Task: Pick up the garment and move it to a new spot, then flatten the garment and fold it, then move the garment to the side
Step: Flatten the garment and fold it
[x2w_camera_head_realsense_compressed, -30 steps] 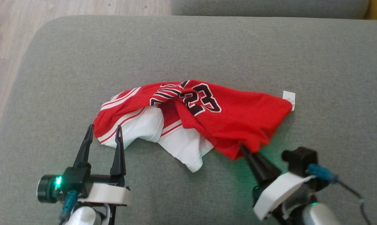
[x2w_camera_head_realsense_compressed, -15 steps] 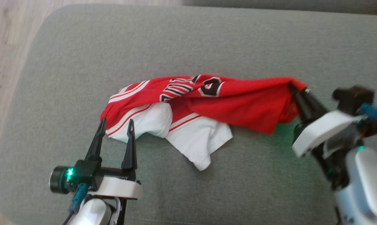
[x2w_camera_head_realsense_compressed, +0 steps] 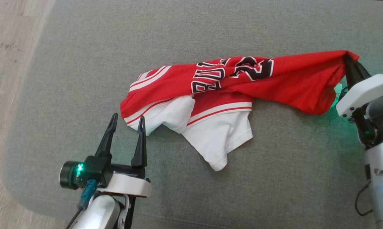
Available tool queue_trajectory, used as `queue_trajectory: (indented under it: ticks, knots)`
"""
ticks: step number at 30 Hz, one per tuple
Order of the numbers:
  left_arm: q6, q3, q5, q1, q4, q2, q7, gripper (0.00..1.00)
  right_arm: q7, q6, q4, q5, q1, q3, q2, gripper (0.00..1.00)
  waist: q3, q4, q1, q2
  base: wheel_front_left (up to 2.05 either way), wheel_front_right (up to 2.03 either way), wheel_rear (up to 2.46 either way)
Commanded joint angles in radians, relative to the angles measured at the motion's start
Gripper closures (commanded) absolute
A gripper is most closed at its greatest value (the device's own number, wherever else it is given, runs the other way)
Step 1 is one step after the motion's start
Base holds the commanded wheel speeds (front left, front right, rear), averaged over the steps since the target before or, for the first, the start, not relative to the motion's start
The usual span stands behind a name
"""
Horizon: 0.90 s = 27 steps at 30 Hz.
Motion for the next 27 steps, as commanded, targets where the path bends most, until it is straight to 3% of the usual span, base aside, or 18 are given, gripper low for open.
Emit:
queue_trajectory:
  ticks: [1, 7, 14, 27]
  knots:
    - [0.001, 0.034, -0.007, -0.039, -0.02, 0.008, -0.014, 0.0, -0.029, -0.001, -0.017, 0.01, -0.03, 0.018, -0.01, 0.0, -0.002, -0.004, -0.0002, 0.0, 0.0, 0.0, 0.0]
    - [0.005, 0.039, -0.008, -0.035, -0.01, 0.016, -0.016, 0.0, -0.159, -0.001, -0.002, 0.015, -0.011, 0.047, -0.017, 0.0, -0.025, -0.037, -0.0002, 0.0, 0.0, 0.0, 0.0]
    - [0.016, 0.047, -0.012, -0.012, -0.009, 0.044, -0.002, 0.0, -0.289, -0.001, -0.159, -0.082, 0.099, 0.033, -0.02, 0.0, -0.073, -0.085, -0.0002, 0.0, 0.0, 0.0, 0.0]
    - [0.054, 0.073, -0.02, 0.046, -0.047, 0.105, 0.042, 0.0, -0.217, -0.001, -0.576, -0.205, 0.457, 0.017, 0.128, 0.0, -0.127, -0.138, -0.0002, 0.0, 0.0, 0.0, 0.0]
